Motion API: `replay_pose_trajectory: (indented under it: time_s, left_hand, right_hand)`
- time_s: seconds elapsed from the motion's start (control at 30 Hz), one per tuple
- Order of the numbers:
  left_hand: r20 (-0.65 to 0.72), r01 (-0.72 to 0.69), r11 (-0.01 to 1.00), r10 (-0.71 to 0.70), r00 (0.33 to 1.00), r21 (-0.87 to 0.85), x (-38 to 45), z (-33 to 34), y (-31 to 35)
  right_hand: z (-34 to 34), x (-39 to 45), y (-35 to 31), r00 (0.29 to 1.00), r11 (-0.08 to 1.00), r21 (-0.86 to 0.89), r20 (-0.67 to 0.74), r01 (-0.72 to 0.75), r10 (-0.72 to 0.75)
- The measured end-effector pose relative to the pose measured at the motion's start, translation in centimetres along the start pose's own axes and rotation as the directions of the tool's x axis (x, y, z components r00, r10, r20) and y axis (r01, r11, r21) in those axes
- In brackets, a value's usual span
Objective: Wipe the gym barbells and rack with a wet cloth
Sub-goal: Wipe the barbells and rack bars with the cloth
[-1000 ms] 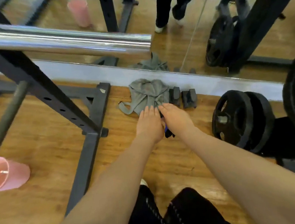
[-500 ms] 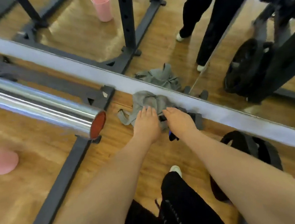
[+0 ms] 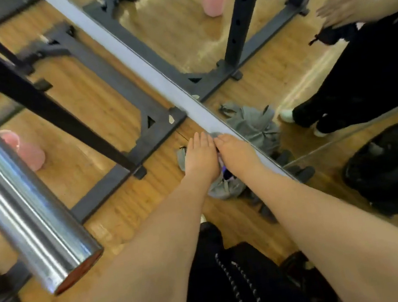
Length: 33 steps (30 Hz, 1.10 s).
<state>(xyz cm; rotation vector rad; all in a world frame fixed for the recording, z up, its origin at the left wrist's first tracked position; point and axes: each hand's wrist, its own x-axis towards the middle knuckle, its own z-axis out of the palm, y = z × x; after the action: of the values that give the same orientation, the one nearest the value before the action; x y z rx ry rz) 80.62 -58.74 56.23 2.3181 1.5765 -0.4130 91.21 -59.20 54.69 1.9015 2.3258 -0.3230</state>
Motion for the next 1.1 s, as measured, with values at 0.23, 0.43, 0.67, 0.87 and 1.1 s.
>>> replay_pose_trajectory:
  time_s: [0.23, 0.43, 0.67, 0.87, 1.1]
  left_hand:
    - [-0.021, 0.126, 0.990, -0.127, 0.992, -0.064, 5.5, -3.2, -0.6]
    - [-0.044, 0.300, 0.941, -0.311, 0.950, -0.157, 9.9, -5.6, -2.9]
    - [-0.068, 0.376, 0.893, -0.403, 0.913, -0.245, 14.2, -8.1, -5.2]
    - [-0.070, 0.400, 0.872, -0.434, 0.898, -0.283, 19.0, -10.3, -11.3]
    - [-0.064, 0.389, 0.907, -0.403, 0.913, -0.161, 25.4, -15.1, -22.8]
  right_hand:
    - [-4.1, 6.0, 4.0, 0.985, 0.980, -0.109, -0.021, 0.168, -0.171]
    - [-5.0, 13.2, 5.9, 0.942, 0.937, -0.107, -0.011, 0.332, -0.335]
    - [-7.2, 20.9, 6.4, 0.872, 0.843, -0.237, 0.036, 0.482, -0.489]
    - [-9.0, 27.9, 3.7, 0.873, 0.861, -0.161, 0.009, 0.483, -0.488]
    - [-11.9, 40.1, -2.1, 0.839, 0.820, -0.198, 0.029, 0.537, -0.543]
